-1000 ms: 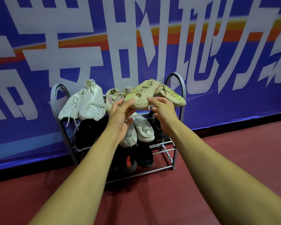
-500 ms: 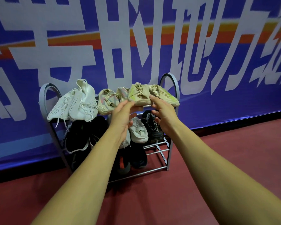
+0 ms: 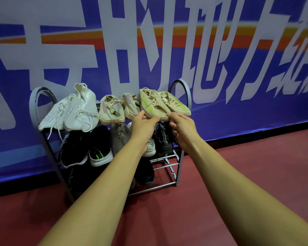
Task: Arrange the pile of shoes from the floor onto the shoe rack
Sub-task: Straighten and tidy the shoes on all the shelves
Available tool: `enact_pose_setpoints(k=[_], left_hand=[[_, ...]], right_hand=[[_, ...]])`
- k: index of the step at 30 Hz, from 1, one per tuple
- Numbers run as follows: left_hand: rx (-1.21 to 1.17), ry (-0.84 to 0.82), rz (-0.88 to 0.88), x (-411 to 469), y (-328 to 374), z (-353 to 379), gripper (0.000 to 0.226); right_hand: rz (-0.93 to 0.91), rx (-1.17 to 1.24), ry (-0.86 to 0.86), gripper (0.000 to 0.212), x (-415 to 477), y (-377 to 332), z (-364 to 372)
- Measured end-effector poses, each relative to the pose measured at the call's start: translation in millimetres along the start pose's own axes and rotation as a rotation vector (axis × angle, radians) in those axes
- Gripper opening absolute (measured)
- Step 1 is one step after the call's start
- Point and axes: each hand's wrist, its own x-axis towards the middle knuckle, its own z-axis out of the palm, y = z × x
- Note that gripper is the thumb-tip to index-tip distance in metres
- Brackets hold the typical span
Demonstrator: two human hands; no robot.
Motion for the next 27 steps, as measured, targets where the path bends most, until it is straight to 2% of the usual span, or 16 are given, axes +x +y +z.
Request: enact_pose_setpoints(k=[2,4,6,8,11,13,18,27], left_hand=[[0.012,0.014,0.002,5.7,-5.0,2.4,0.026],[0.028,0.036,0.010,10.0,-8.0,5.4,0.042],[-0.003,0.072,0.017,10.5,-8.1,10.2,0.051],[-0.027,0.127,0.016,8.6,-7.9,17.7,0.046],[-0.090,0.185,-0.007,8.3,-10.6,28.2,0.051],[-0.104,0.202,-0.015,10.3,-9.5,31.9,0.056],[-0.072,0.149,-0.031,19.0,-14.6,33.9,0.064],[0.044,-0.015,-0.086,24.4,-12.3,11.6,0.063]], right_hand=[[0.003,0.010,0.014,0.031,2.4,4.1,1.3],[-0.005,0.046,0.017,0.033,4.0,6.3,2.7],[-0.026,0.080,0.000,0.022,6.4,6.0,2.3],[-0.056,0.068,-0.024,0.012,10.7,6.5,0.9],[-0.060,-0.003,-0.008,0.036,13.7,9.8,2.2],[-0.052,-0.031,0.003,0.043,14.6,14.0,2.3],[-0.102,-0.031,0.017,0.030,17.5,14.6,2.0],[-0.128,-0.043,0.176,0.033,36.8,16.3,17.5]])
